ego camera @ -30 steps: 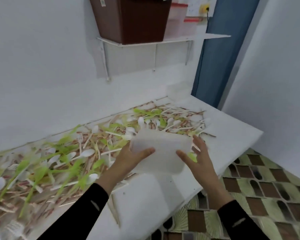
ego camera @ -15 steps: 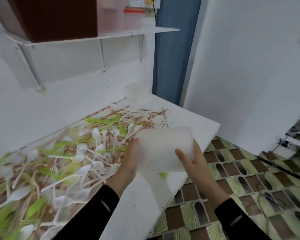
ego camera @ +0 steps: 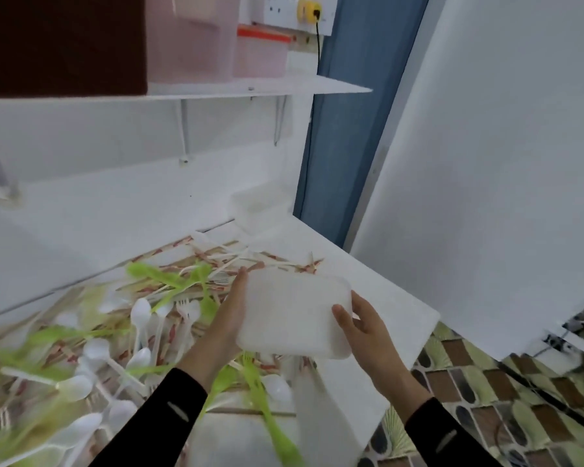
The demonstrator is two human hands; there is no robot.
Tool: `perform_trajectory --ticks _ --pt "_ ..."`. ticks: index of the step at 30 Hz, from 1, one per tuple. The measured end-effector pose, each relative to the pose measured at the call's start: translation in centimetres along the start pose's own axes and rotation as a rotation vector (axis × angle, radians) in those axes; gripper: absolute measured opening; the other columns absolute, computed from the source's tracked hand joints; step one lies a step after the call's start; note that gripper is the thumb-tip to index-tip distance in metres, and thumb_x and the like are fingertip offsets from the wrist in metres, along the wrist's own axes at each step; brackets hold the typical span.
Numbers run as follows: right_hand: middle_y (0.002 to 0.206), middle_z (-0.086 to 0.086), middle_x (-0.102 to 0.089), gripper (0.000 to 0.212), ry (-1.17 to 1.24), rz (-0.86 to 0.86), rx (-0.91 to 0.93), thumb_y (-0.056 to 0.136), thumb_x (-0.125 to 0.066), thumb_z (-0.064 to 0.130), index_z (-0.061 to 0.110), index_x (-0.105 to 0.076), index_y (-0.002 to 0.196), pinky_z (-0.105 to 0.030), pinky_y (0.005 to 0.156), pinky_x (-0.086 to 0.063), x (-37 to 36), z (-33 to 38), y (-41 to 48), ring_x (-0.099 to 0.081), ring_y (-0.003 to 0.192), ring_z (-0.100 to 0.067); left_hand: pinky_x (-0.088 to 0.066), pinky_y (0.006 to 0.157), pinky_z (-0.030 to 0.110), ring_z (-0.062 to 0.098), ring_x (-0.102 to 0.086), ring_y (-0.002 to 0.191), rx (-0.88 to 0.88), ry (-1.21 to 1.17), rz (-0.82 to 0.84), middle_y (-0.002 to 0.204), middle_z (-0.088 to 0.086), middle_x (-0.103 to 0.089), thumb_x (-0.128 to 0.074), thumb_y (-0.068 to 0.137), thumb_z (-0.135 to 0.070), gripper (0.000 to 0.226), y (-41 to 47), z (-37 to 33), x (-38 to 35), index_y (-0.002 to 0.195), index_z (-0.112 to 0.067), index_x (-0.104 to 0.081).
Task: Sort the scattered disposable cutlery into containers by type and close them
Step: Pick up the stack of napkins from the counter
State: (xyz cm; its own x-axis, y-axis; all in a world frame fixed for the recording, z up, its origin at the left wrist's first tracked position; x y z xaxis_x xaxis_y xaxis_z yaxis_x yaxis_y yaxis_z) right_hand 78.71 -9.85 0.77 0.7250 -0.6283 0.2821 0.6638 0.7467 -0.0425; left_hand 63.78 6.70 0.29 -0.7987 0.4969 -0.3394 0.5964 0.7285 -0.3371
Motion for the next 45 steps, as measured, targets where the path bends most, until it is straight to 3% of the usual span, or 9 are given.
perform_trajectory --ticks 4,8,12,24,28,30,32,37,45 --pt "0.121 0.023 -0.06 0.031 -0.031 0.008 -0.028 0.103 -0.043 0.037 0.035 -0.053 0.132 -0.012 0.082 -0.047 -0.3 -1.1 1.9 -0.057 0.101 0.014 -0.053 0.068 0.031 0.022 -0.07 0.078 0.098 -0.074 0.025 0.094 0.005 -0.073 -0.055 0.089 -0.052 0.036 0.7 0.4 -0.5 0.102 -0.023 -0.071" --pt "0.139 0.014 -0.054 0.043 -0.039 0.029 -0.086 0.104 -0.037 0.04 0.028 -0.046 0.144 -0.028 0.108 -0.039 -1.1 -2.8 3.6 -0.049 0.126 -0.003 -0.051 0.068 0.031 0.02 -0.069 0.071 0.133 -0.107 0.099 0.085 0.004 -0.072 -0.052 0.091 -0.048 0.034 1.8 0.5 -0.4 0.085 -0.024 -0.075" --pt "0.152 0.014 -0.034 0.047 -0.04 0.055 -0.121 0.105 -0.032 0.039 0.03 -0.031 0.151 -0.037 0.119 -0.024 -2.1 -2.6 6.4 -0.032 0.139 -0.01 -0.053 0.061 0.029 0.02 -0.069 0.084 0.045 0.033 -0.053 0.103 0.005 -0.072 -0.035 0.098 -0.06 0.046 3.2 -0.9 -0.4 0.115 -0.027 -0.063" --pt "0.148 0.002 -0.042 0.053 0.027 0.296 -0.088 0.1 -0.047 0.043 0.024 -0.037 0.148 -0.026 0.105 -0.032 -0.8 -1.9 22.1 -0.041 0.135 -0.015 -0.055 0.074 0.033 0.019 -0.068 0.098 -0.201 0.163 -0.434 0.11 0.0 -0.071 -0.042 0.095 -0.061 0.041 11.5 -3.8 -4.0 0.11 -0.033 -0.068" --pt "0.138 0.001 -0.053 0.045 0.048 0.27 -0.034 0.099 -0.053 0.035 0.024 -0.047 0.142 -0.017 0.083 -0.05 1.9 -2.0 28.4 -0.057 0.109 -0.01 -0.054 0.082 0.035 0.016 -0.07 0.09 -0.08 0.204 -0.361 0.098 -0.001 -0.075 -0.036 0.096 -0.065 0.052 15.9 -3.7 -7.5 0.098 -0.026 -0.07" --pt "0.134 0.007 -0.051 0.043 0.01 0.278 0.048 0.101 -0.052 0.029 0.021 -0.046 0.142 -0.002 0.072 -0.042 2.9 -1.8 31.0 -0.053 0.107 -0.007 -0.052 0.094 0.046 0.021 -0.068 0.103 -0.008 0.253 -0.266 0.111 0.002 -0.072 -0.056 0.078 -0.072 0.063 18.0 -3.1 -8.4 0.119 -0.025 -0.064" --pt "0.136 0.01 -0.049 0.043 -0.052 0.317 0.123 0.102 -0.049 0.031 0.021 -0.045 0.143 -0.001 0.082 -0.039 3.7 -2.0 33.3 -0.047 0.117 -0.006 -0.05 0.098 0.05 0.025 -0.063 0.111 0.059 0.297 -0.246 0.125 0.006 -0.062 -0.072 0.065 -0.058 0.092 20.0 -2.0 -8.7 0.142 -0.021 -0.037" --pt "0.144 0.006 -0.048 0.047 -0.019 0.406 0.171 0.101 -0.049 0.029 0.025 -0.039 0.147 -0.041 0.11 -0.042 4.0 -2.9 37.7 -0.049 0.128 -0.013 -0.038 0.106 0.03 0.027 -0.049 0.128 -0.124 0.641 -0.574 0.144 0.008 -0.047 -0.059 0.096 -0.03 0.065 23.6 -1.6 -11.0 0.149 -0.016 -0.024" --pt "0.147 0.017 -0.039 0.058 0.239 0.406 0.124 0.099 -0.047 0.018 0.033 -0.027 0.151 -0.022 0.106 -0.042 2.1 -4.6 40.2 -0.042 0.133 -0.002 -0.029 0.109 0.02 0.009 -0.034 0.141 -0.403 0.468 -0.743 0.15 -0.006 -0.038 -0.061 0.095 -0.026 0.065 26.6 1.0 -12.4 0.15 -0.029 -0.025"
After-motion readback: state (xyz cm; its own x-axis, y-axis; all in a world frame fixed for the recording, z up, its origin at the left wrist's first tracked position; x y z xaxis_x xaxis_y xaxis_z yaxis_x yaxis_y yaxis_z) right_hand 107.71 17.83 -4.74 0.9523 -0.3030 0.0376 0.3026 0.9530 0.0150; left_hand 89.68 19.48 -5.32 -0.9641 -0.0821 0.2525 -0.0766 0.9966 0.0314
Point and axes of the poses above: each hand's wrist, its own y-axis towards the middle knuckle, its own x-axis out of the back of the hand, z = x × y, the point moved 1 cm from there along y, towards the middle knuckle
